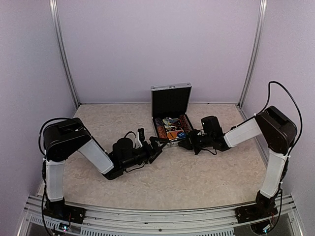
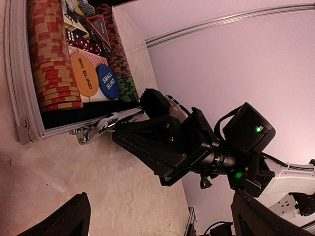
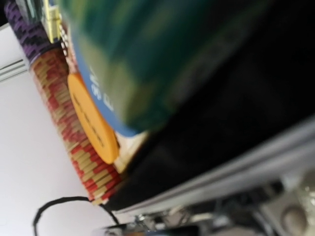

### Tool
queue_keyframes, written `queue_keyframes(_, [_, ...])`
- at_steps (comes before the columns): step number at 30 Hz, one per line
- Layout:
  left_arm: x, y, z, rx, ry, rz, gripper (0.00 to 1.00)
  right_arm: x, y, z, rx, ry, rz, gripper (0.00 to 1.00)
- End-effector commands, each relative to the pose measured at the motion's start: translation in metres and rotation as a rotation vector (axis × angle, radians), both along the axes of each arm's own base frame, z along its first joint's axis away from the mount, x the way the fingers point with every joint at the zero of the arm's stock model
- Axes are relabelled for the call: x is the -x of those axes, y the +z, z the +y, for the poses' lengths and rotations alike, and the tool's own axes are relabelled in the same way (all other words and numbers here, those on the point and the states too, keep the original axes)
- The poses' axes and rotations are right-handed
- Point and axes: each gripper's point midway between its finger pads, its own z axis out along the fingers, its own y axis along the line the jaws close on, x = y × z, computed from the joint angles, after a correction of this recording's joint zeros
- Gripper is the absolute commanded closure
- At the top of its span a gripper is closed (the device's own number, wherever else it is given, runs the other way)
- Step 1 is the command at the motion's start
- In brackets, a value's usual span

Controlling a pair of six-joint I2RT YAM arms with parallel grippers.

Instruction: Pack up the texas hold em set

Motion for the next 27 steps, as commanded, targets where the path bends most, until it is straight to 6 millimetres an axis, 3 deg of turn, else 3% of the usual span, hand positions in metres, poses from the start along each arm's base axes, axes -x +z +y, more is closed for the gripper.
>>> queue_keyframes(1, [0.003,0.007,-0.012,0.092,0.013,-0.031,0.01,-0.035,0.129,0.014,-0.191,0.004,-0.353,1.0])
queue_keyframes(8, [0.007,0.001,-0.04,0.09,-0.012,-0.059,0.01,-0.027,0.131,0.012,-0.197,0.019,-0.362,1.0])
queue_keyframes(14, [0.005,-0.004,-0.052,0.1,-0.003,-0.065,0.01,-0.025,0.134,0.013,-0.202,0.04,-0.375,1.0])
queue_keyframes(22, [-0.004,-0.036,-0.066,0.042,0.02,-0.022,0.01,-0.025,0.129,0.015,-0.197,0.049,-0.373,1.0])
queue_keyframes(27, [-0.011,-0.042,-0.076,0.004,0.031,-0.045,0.01,-0.025,0.127,0.014,-0.196,0.044,-0.37,1.0])
